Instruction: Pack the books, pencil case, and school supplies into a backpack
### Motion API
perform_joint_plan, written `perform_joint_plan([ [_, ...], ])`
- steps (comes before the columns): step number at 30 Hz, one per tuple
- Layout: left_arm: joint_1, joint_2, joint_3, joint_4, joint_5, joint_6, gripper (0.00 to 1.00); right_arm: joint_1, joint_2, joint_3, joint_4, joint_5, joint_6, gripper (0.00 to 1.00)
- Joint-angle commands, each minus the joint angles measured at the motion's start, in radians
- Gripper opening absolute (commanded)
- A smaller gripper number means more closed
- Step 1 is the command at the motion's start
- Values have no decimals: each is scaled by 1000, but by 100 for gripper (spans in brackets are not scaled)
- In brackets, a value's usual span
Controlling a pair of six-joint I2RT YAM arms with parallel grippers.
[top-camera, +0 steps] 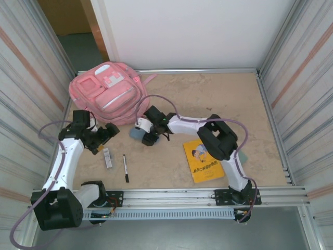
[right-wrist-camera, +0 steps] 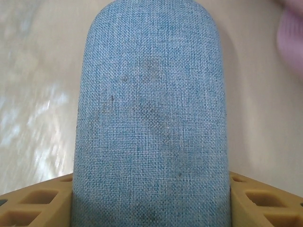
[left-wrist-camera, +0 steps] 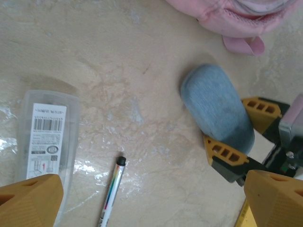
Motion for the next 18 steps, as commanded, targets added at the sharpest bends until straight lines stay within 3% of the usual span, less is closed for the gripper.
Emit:
perform_joint_plan([
  [1,-5,-27,-7,-25,77,-24,99,-69,-177,-151,-17,5,145,52],
  [3,-30,-31,3,-31,73,-19,99,-116,-282,-248,-33,30,200,52],
  [7,-151,-37,35,-45,-79,-49,99,-276,-495,-423,-78,100,343,52],
  [10,-237,-13,62,-19,-134,-63,99,-403,-626,-544,-91,198,409,53],
  [15,-329,66,118,25,-199,-89,99,-634,-778,-662,-110,345,561,54],
  [18,-357,124,149,65,-231,-94,99,-777,-829,-726,-96,346,640,55],
])
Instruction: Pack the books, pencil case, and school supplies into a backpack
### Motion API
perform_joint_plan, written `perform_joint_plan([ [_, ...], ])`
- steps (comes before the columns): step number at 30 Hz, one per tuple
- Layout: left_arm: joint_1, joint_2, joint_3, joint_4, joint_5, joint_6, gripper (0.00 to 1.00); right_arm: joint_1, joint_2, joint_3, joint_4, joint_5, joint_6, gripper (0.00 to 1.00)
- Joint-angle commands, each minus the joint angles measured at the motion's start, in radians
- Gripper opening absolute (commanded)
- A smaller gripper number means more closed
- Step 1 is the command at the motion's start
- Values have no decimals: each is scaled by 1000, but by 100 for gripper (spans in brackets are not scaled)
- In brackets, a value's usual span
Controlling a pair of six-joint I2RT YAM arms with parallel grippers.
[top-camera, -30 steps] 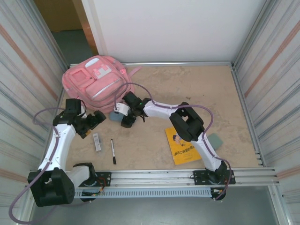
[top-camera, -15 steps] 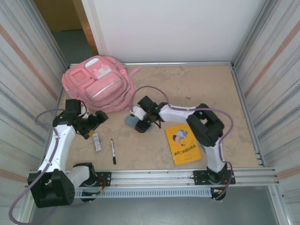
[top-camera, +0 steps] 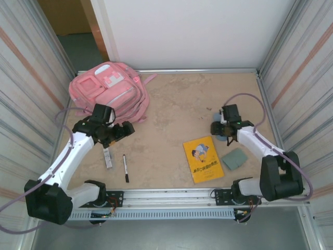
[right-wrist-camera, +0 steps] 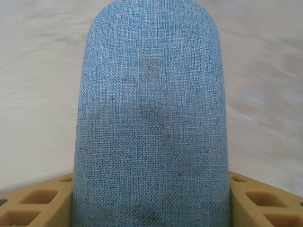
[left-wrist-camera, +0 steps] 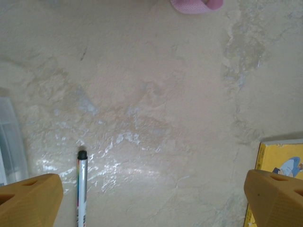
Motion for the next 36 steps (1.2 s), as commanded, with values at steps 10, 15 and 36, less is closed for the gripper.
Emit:
perform_joint_plan([
  [10,-30,292,220,63,-165,-59,99,-319,40,-26,-42,-3,108,57],
  [15,-27,411,332,61,-223,-80,99,-325,136,17,-59,43,73,61],
  [36,-41,993,916,-24,-408,258,94,-59,-174,192,-261,-76,129,93],
])
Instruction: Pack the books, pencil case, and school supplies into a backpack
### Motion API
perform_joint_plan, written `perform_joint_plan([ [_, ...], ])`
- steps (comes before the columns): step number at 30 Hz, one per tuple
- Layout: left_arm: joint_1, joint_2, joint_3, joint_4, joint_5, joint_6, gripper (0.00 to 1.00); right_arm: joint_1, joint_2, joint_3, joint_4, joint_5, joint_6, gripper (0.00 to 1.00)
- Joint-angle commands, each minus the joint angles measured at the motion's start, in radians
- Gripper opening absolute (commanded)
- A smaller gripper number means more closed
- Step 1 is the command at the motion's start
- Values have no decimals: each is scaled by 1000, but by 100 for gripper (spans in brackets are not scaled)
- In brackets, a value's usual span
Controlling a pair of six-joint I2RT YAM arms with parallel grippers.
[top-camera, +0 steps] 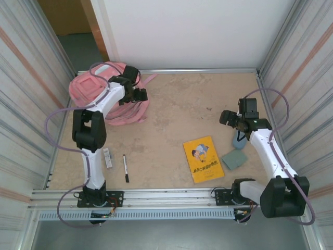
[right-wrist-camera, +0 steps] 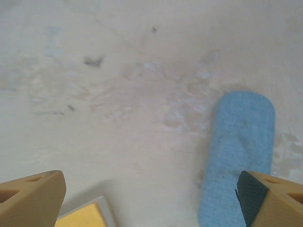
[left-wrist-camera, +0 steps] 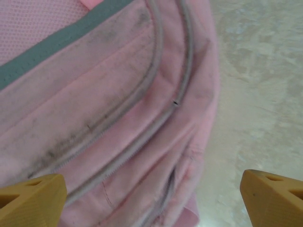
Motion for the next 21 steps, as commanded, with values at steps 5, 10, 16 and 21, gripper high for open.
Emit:
perform_joint_plan([
  [5,-10,243,251,-226,-345,-21,99,109,5,38,-59,-114,61,92],
  [10,-10,326,369,-304,-385,-5,99,172,28,40,-49,-130,68,91],
  [16,-10,360,359,-237,-257,69,54,203,39,43,-42,-125,61,91],
  [21,-25,315,272,-140,-110,147,21,222,39,55,-43,-136,61,90],
])
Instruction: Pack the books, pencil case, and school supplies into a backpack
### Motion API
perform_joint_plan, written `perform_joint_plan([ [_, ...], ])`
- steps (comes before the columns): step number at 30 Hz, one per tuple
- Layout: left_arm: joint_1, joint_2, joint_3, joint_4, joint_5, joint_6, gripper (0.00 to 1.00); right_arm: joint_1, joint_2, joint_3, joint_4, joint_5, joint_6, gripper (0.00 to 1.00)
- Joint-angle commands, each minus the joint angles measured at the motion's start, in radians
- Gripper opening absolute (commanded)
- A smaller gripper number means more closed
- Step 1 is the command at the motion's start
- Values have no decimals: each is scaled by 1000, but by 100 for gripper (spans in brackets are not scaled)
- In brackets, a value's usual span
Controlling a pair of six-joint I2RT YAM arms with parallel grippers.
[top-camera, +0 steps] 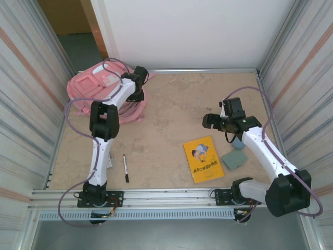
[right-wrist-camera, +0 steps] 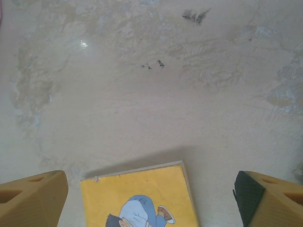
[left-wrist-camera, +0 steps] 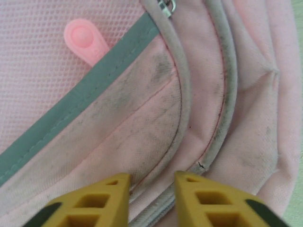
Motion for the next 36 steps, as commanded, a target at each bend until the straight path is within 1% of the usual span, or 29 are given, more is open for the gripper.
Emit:
perform_joint_plan([
  [1,-16,-27,-110,74,118,86,15,20,5,41,-14,-21,11,90],
  [3,-48,-101,-193,161,114,137,3,30,4,57,-19,-25,11,90],
  [5,-79,-172,-254,216,138,173,0,38,3,68,-18,-27,15,90],
  [9,-132,-282,-378,280,250,183,0,43,3,71,17,-52,24,90],
  [12,-193,-380,-520,346,311,168,0,43,20,75,33,-69,42,91],
  [14,-252,-435,-621,400,306,169,0,43,37,74,57,-95,54,91],
  [16,-302,-478,-691,415,274,158,0,43,68,77,84,-130,63,90],
  [17,-316,-498,-719,413,258,142,3,43,89,86,89,-149,68,90],
  [18,-322,-517,-740,401,234,119,15,44,110,100,90,-168,77,90],
  [19,-322,-535,-752,389,222,105,22,47,126,109,94,-181,84,90],
  [21,-320,-574,-756,358,158,100,44,61,153,122,111,-203,90,90],
  [22,-316,-586,-745,338,121,99,49,69,162,126,117,-204,91,90],
  [23,-309,-595,-723,311,86,100,62,78,169,133,117,-197,91,90],
  [24,-294,-596,-697,291,61,96,69,86,173,138,113,-191,93,90],
  [26,-253,-582,-637,248,61,79,79,98,171,135,116,-167,95,90],
  [30,-158,-520,-557,250,94,75,86,106,172,120,124,-154,96,90],
  [32,-120,-462,-511,233,112,78,86,107,176,131,102,-154,90,90],
  [34,-98,-392,-446,181,107,75,85,108,172,131,98,-152,85,90],
  [36,-94,-342,-409,163,91,87,80,107,170,130,93,-147,80,90],
])
